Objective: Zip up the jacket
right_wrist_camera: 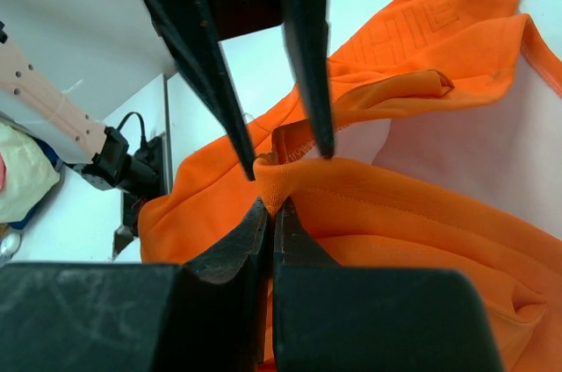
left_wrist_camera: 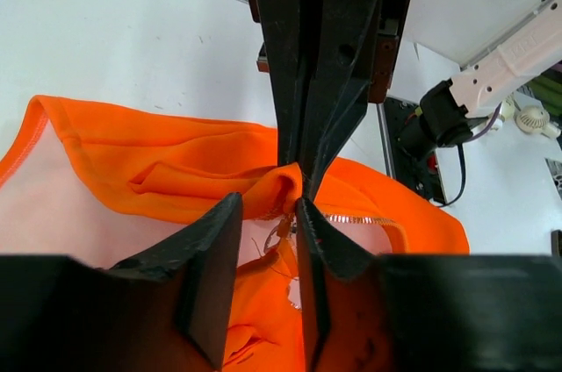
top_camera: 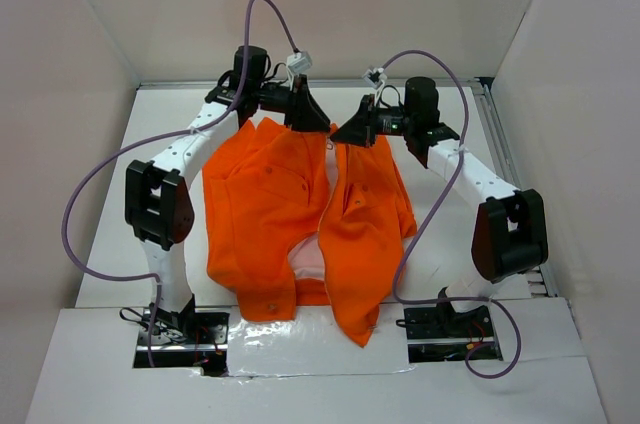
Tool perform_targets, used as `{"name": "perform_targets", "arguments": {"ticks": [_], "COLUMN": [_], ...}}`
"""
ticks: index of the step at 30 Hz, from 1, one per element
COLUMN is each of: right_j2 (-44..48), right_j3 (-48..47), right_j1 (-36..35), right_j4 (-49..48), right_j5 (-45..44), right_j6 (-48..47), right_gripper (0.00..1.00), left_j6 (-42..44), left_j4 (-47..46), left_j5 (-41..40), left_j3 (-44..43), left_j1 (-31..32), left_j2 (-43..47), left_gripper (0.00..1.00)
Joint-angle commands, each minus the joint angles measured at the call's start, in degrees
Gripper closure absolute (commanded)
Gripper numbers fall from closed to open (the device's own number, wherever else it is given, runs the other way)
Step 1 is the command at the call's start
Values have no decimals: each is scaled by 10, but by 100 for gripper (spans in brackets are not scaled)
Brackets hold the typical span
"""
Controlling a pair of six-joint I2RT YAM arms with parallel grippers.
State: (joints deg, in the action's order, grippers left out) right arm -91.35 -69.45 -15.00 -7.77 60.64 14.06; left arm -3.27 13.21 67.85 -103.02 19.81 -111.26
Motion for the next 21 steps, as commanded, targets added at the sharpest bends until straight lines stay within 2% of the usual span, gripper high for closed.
{"name": "perform_targets", "arguments": {"ticks": [1,9,16,17,21], "right_j2": [0,-8,3,6,8], "right_j3": [-33,-41,-25,-25,-24], "right_j1": [-2,-6,-6,-6,-6], "right_j4": [-5,16,-11,-10,-11], "right_j5": [9,-6,-26,-28,-30], "right_j6": [-7,-15,1,1,3], "right_gripper": [100,100,100,100,100], "left_j6": [20,21,47,51,55], "left_j4": [13,8,39,42,51], "left_j5": [20,32,33,33,31], "left_j3": [-12,-4,-10,-13,-14], "left_j1": [8,10,15,15,17], "left_j2": [-3,4,-2,-5,-10], "left_gripper": [59,73,74,78,80]}}
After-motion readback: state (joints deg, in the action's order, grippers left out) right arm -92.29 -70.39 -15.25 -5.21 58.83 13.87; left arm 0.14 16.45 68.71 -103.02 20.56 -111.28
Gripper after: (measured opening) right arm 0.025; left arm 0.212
